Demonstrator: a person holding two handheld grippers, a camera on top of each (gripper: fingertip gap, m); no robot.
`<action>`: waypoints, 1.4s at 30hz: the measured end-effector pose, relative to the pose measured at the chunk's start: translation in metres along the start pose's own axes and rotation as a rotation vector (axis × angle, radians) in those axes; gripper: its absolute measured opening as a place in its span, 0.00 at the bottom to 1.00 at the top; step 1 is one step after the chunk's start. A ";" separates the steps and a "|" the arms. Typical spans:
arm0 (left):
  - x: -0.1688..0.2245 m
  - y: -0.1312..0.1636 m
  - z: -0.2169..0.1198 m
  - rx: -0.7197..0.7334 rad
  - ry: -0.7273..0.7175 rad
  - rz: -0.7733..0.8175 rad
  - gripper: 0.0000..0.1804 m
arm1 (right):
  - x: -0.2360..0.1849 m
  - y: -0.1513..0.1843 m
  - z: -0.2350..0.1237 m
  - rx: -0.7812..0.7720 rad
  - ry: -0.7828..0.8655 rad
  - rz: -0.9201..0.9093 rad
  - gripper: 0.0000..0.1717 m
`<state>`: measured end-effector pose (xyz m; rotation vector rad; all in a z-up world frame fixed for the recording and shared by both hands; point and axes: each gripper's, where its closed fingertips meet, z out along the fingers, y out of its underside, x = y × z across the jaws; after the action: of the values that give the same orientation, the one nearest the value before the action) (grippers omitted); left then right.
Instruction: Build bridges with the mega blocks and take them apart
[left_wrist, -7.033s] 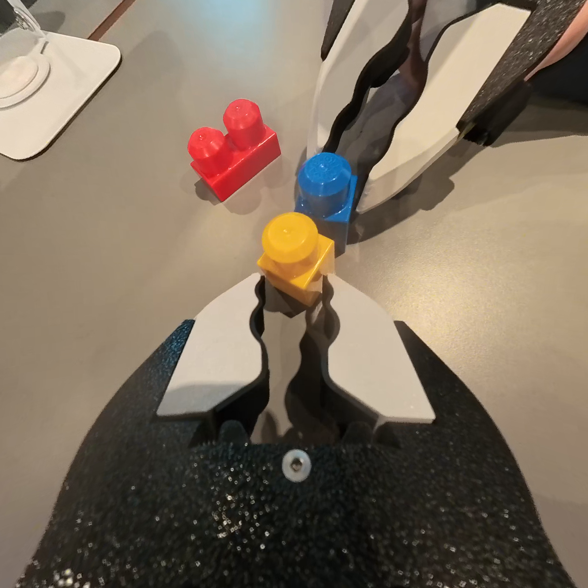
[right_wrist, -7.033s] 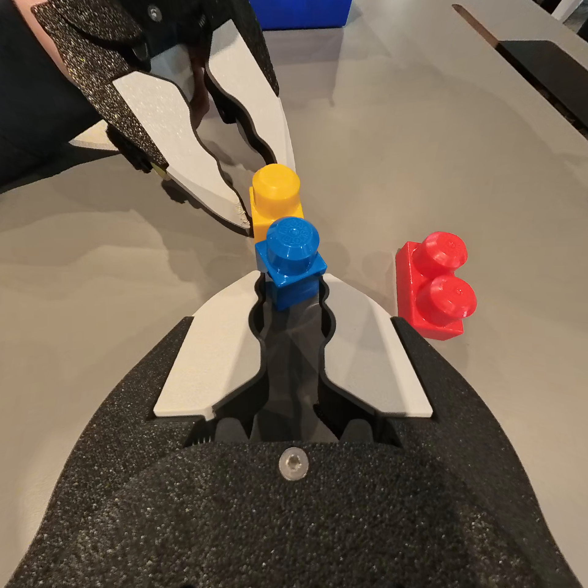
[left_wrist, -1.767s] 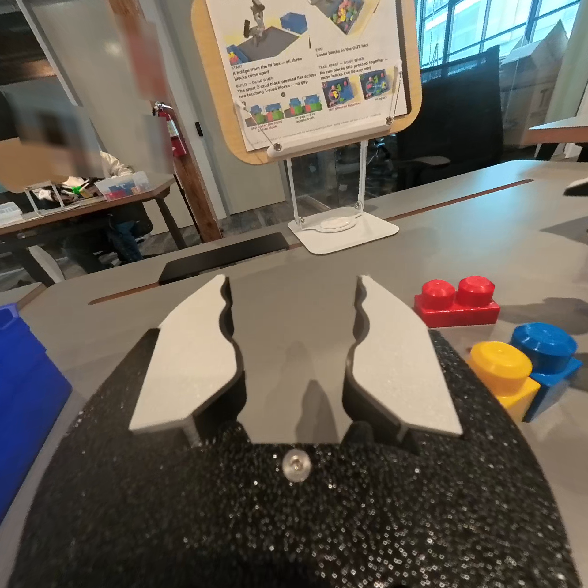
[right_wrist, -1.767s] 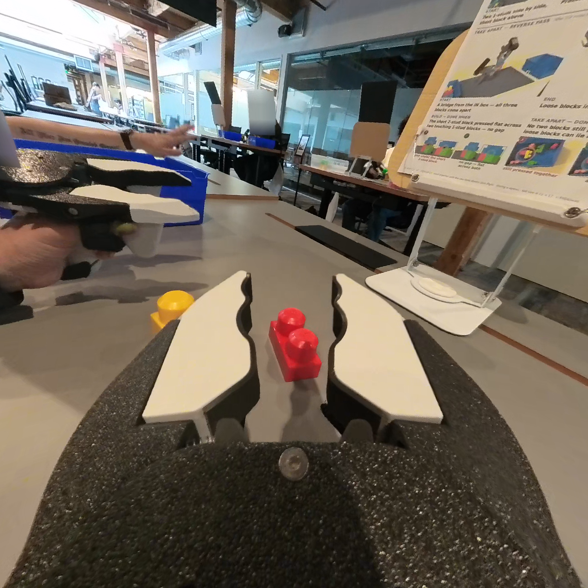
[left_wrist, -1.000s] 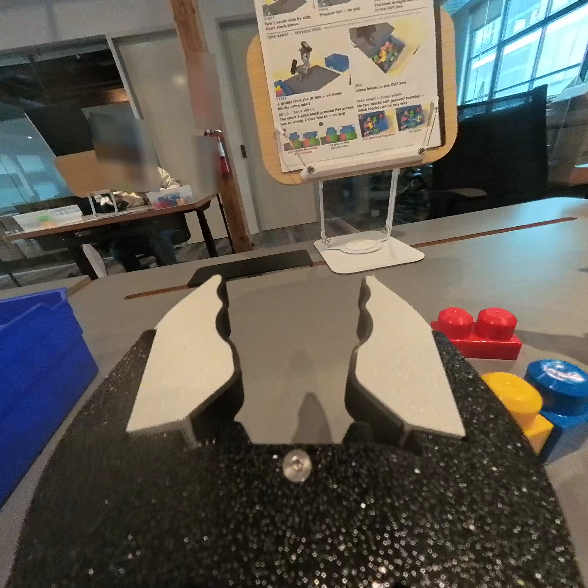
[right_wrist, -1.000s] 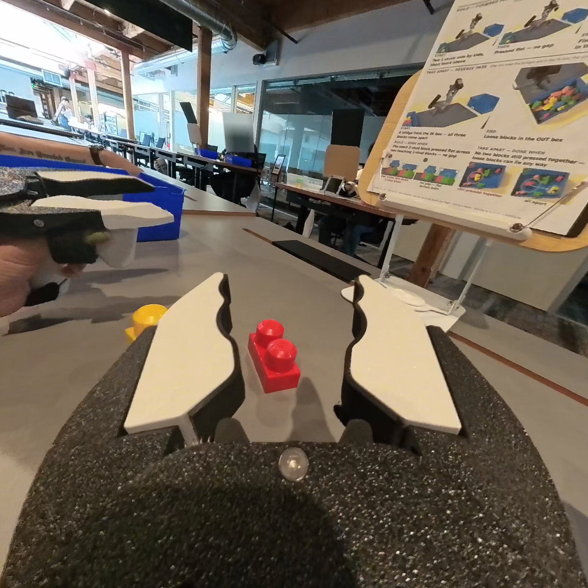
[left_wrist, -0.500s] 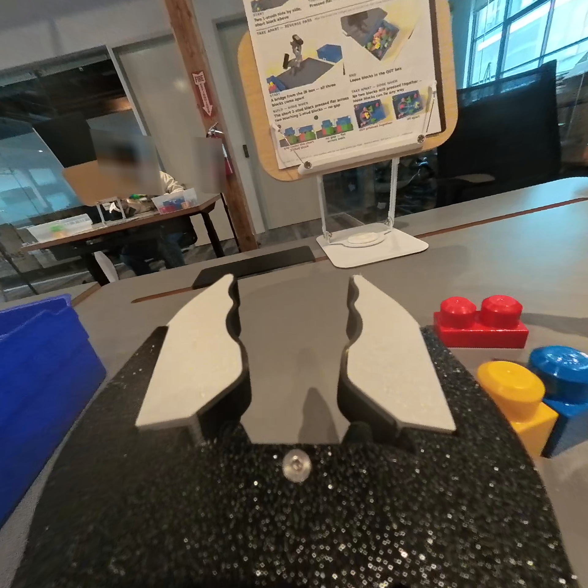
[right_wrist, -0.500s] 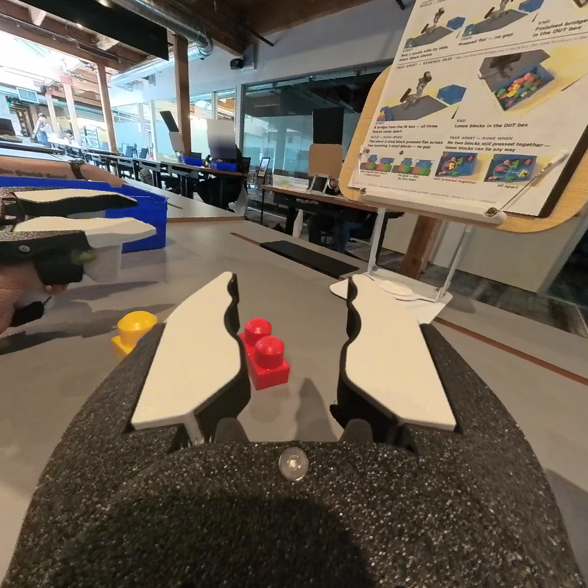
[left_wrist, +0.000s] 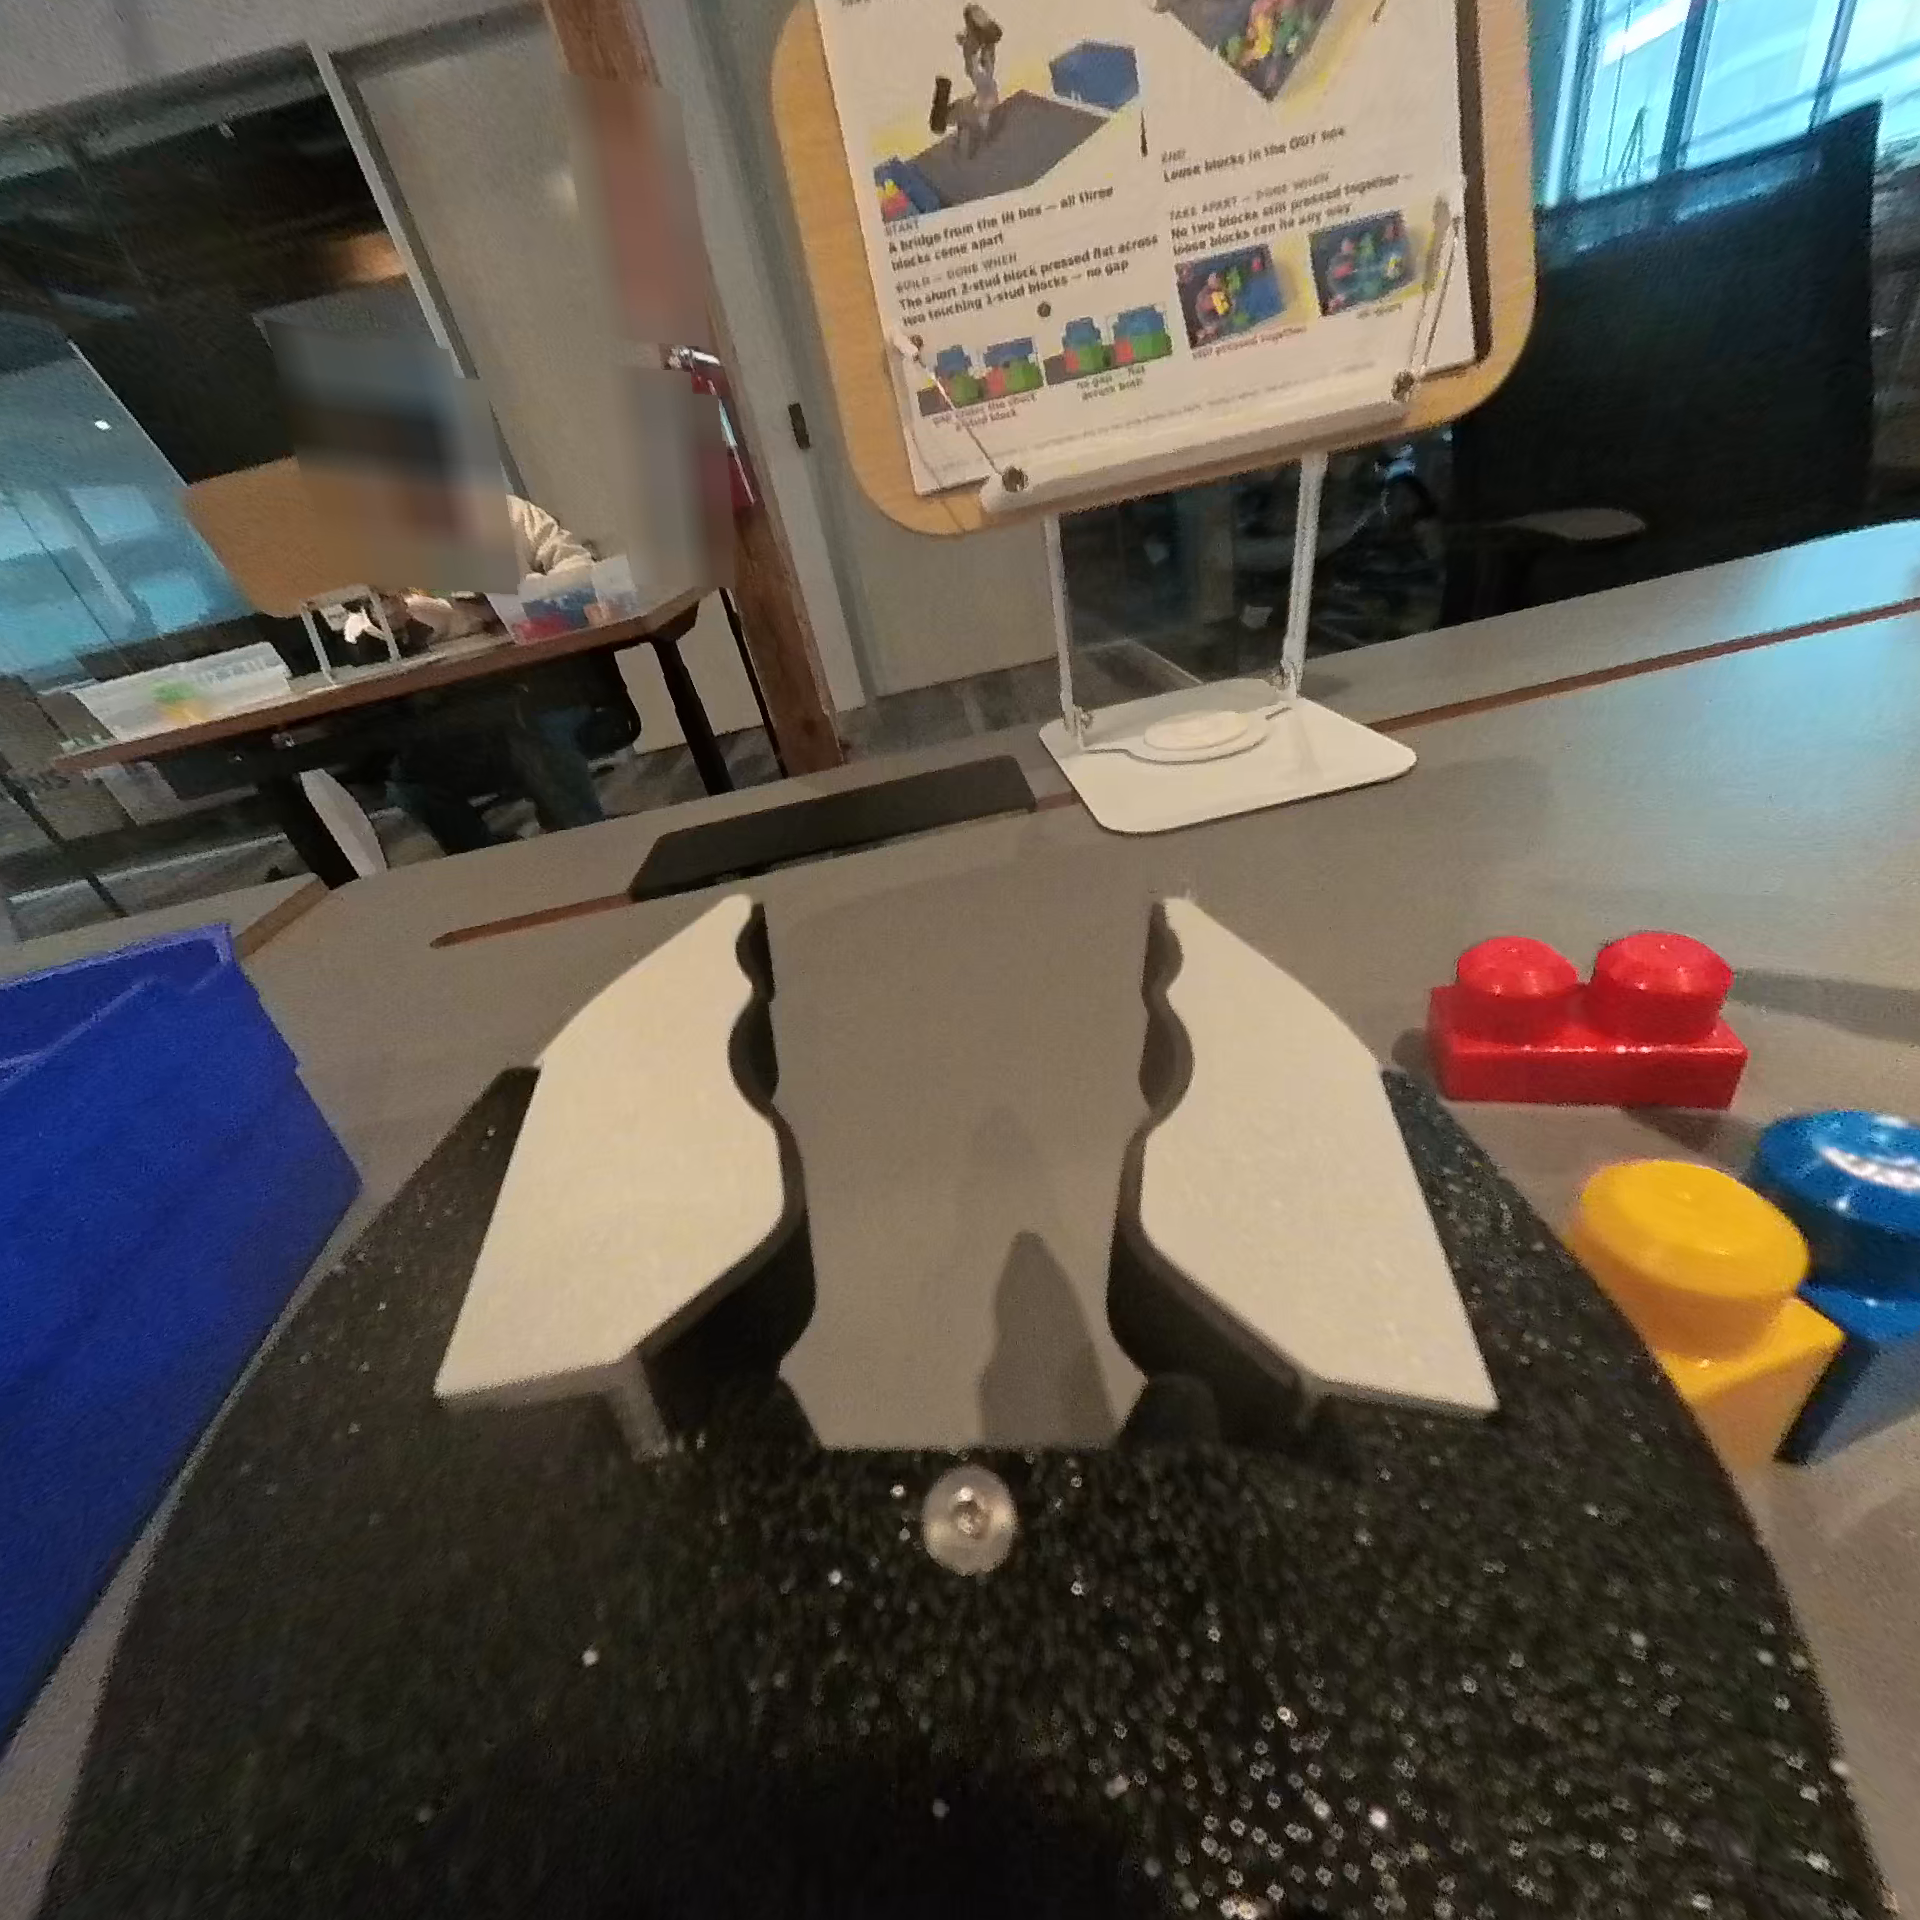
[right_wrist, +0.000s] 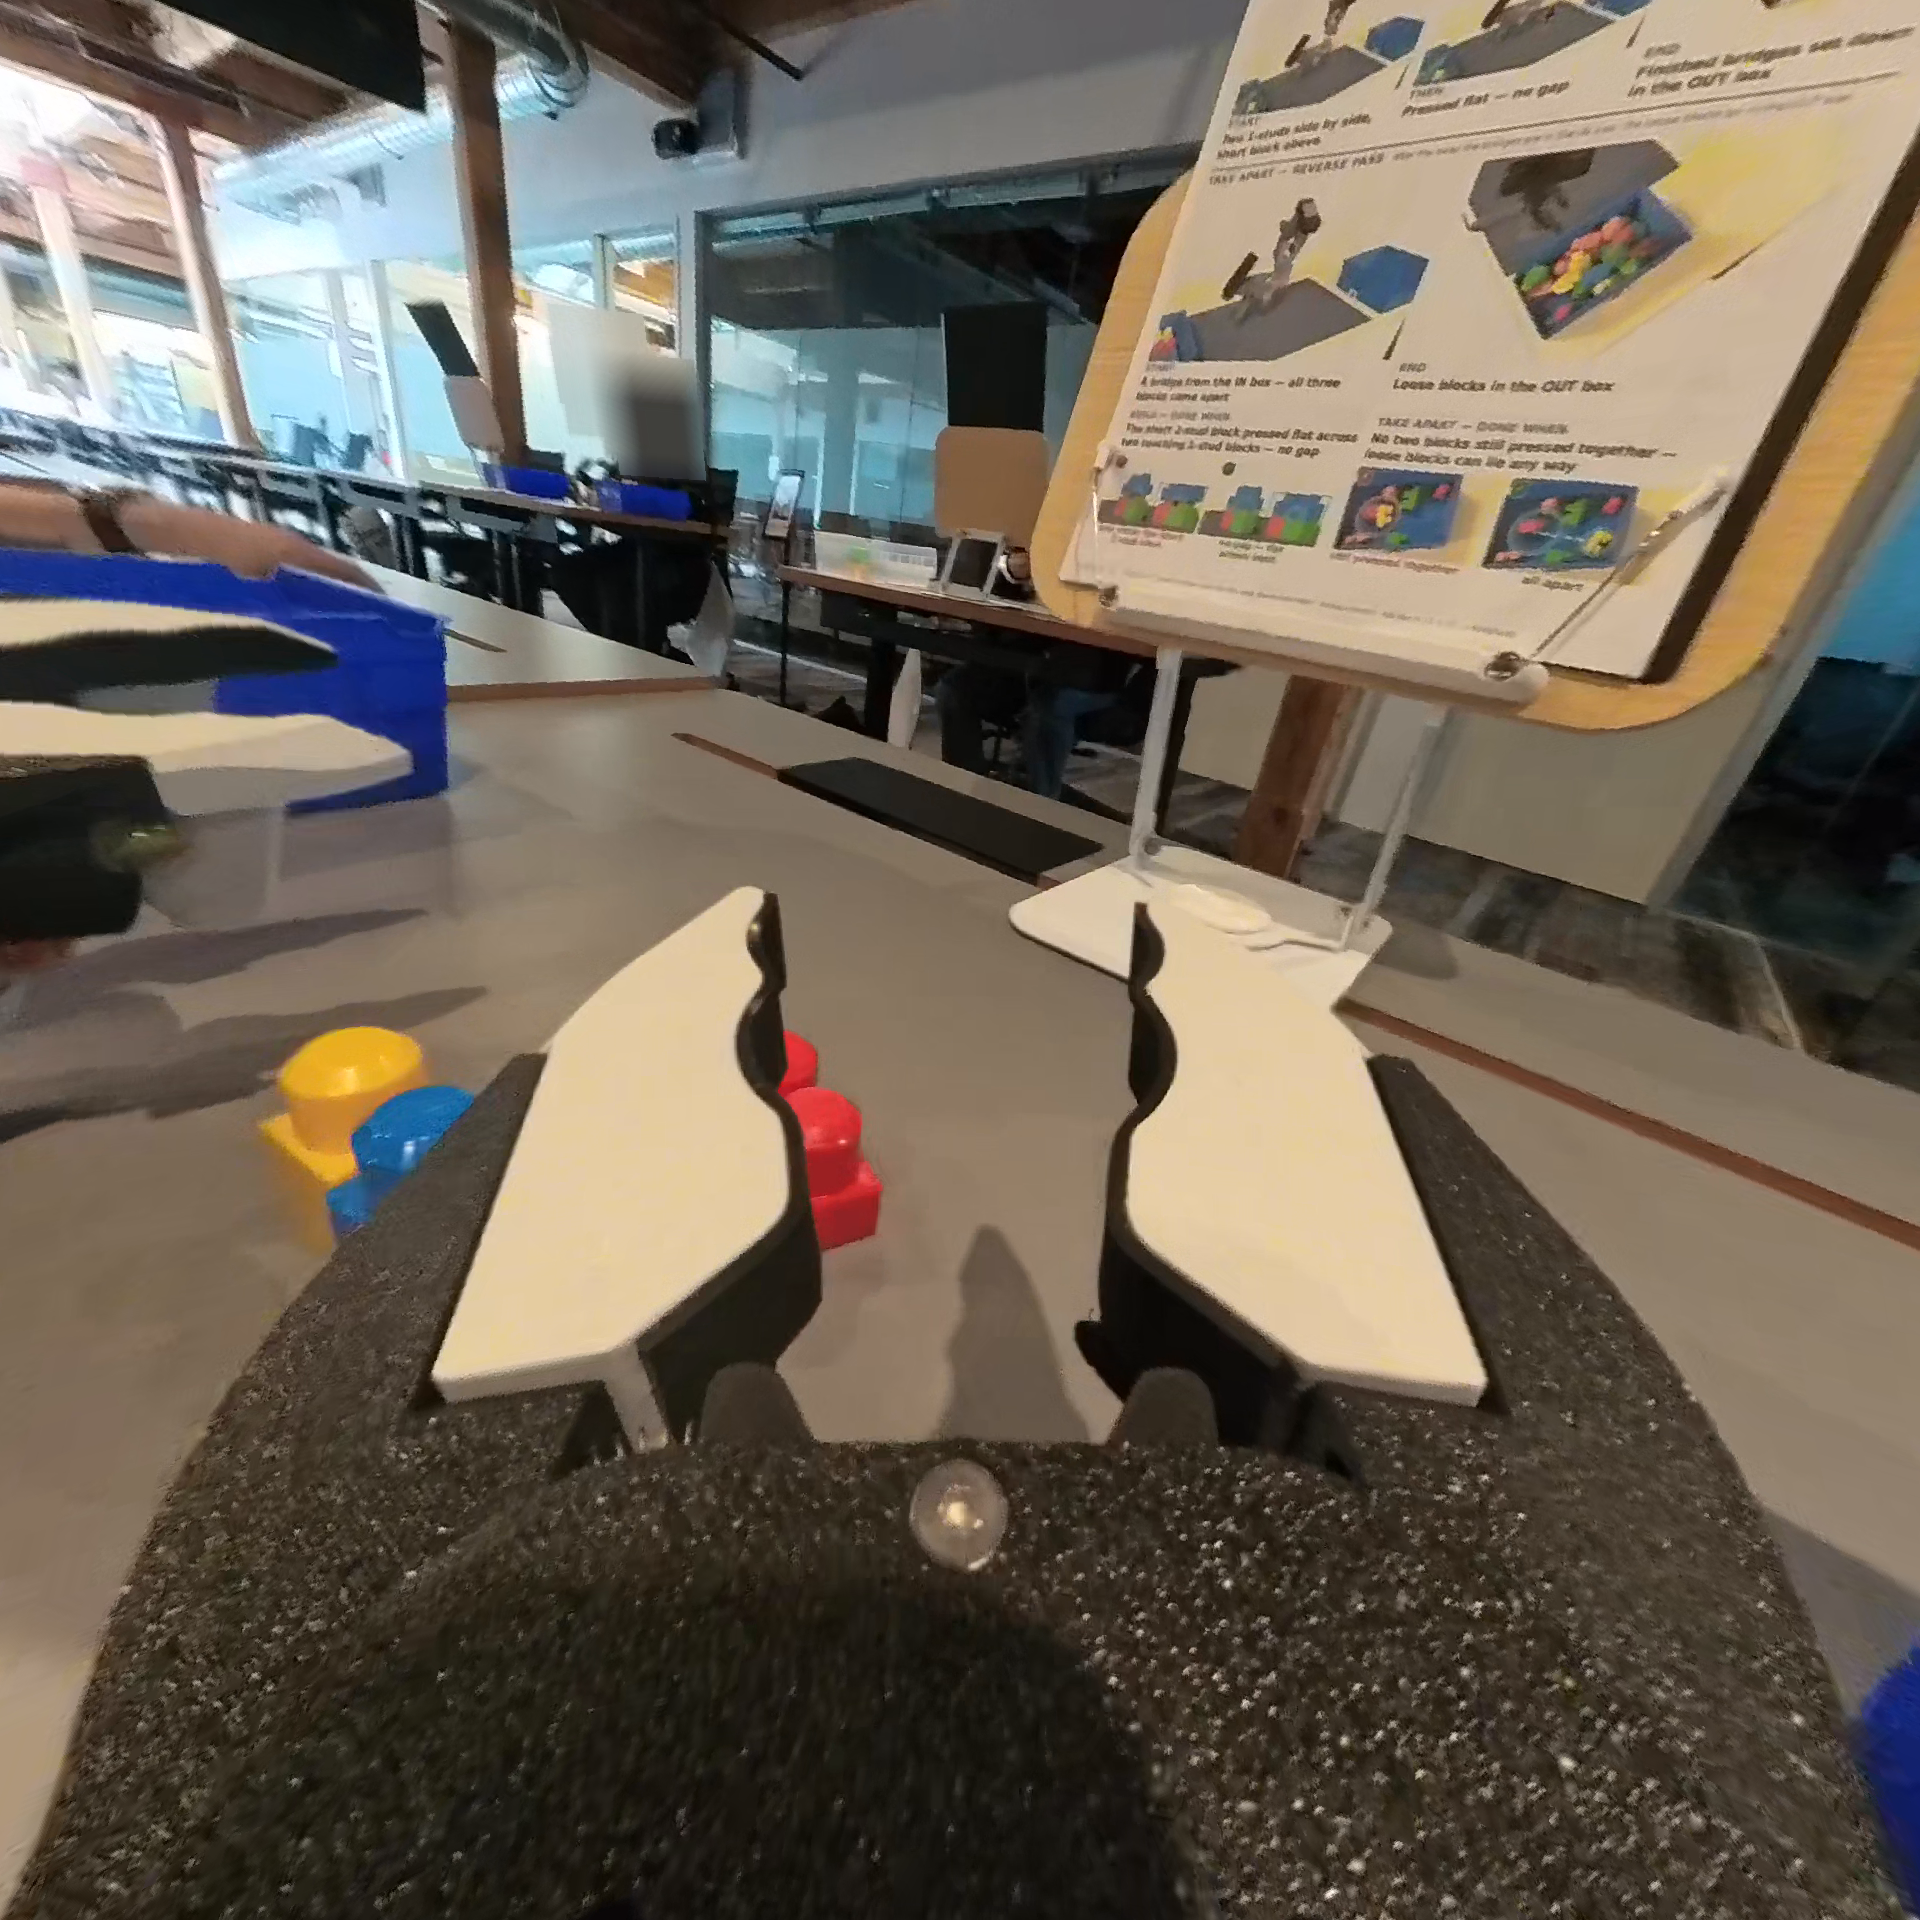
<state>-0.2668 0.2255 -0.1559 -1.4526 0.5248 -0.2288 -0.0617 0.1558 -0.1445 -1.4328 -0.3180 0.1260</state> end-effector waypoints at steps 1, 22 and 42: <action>-0.001 0.002 0.001 -0.025 0.010 0.011 0.38 | 0.003 -0.002 0.001 -0.013 0.016 -0.018 0.38; -0.005 0.046 0.004 -0.358 0.006 -0.059 0.40 | -0.008 0.006 0.011 -0.259 0.095 -0.148 0.35; 0.010 0.057 0.010 -0.474 0.093 -0.094 0.41 | -0.067 -0.007 0.012 -0.465 -0.226 -0.164 0.28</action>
<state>-0.2627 0.2364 -0.2138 -1.9376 0.6138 -0.2583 -0.1295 0.1480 -0.1458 -1.8486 -0.6816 0.0827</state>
